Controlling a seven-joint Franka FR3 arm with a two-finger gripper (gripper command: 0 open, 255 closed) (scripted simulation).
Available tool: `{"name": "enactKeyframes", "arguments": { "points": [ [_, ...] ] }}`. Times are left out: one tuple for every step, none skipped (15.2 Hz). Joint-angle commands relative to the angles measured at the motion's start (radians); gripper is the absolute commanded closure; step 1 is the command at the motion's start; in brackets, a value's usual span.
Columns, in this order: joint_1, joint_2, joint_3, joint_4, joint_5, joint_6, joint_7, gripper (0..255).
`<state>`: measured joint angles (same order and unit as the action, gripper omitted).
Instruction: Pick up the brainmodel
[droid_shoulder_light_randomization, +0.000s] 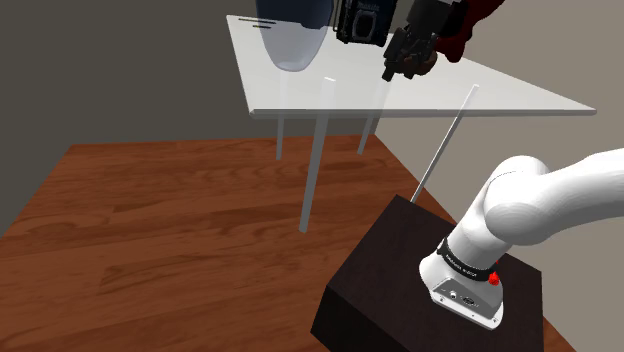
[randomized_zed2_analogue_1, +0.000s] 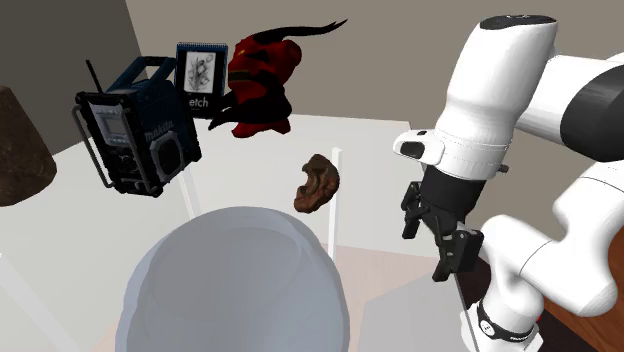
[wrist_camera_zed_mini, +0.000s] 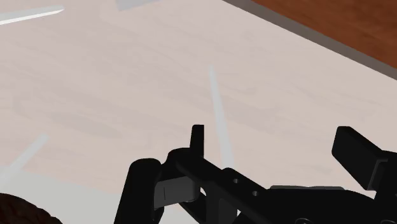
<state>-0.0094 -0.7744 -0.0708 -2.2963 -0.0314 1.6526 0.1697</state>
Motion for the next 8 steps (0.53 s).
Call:
{"name": "enactKeyframes", "arguments": {
  "points": [
    [0.0,0.0,0.0,0.0,0.0,0.0,0.0,0],
    [-0.009,0.015,-0.013,0.013,-0.017,0.005,-0.014,0],
    [-0.017,0.031,-0.027,0.026,-0.034,0.011,-0.028,0],
    [-0.025,0.047,-0.04,0.04,-0.05,0.016,-0.042,0],
    [-0.033,0.064,-0.053,0.055,-0.066,0.022,-0.056,0],
    [-0.041,0.081,-0.066,0.071,-0.081,0.028,-0.07,0],
    [-0.048,0.099,-0.079,0.087,-0.095,0.033,-0.083,0],
    [-0.055,0.117,-0.092,0.104,-0.109,0.039,-0.096,0]
  ]
}}
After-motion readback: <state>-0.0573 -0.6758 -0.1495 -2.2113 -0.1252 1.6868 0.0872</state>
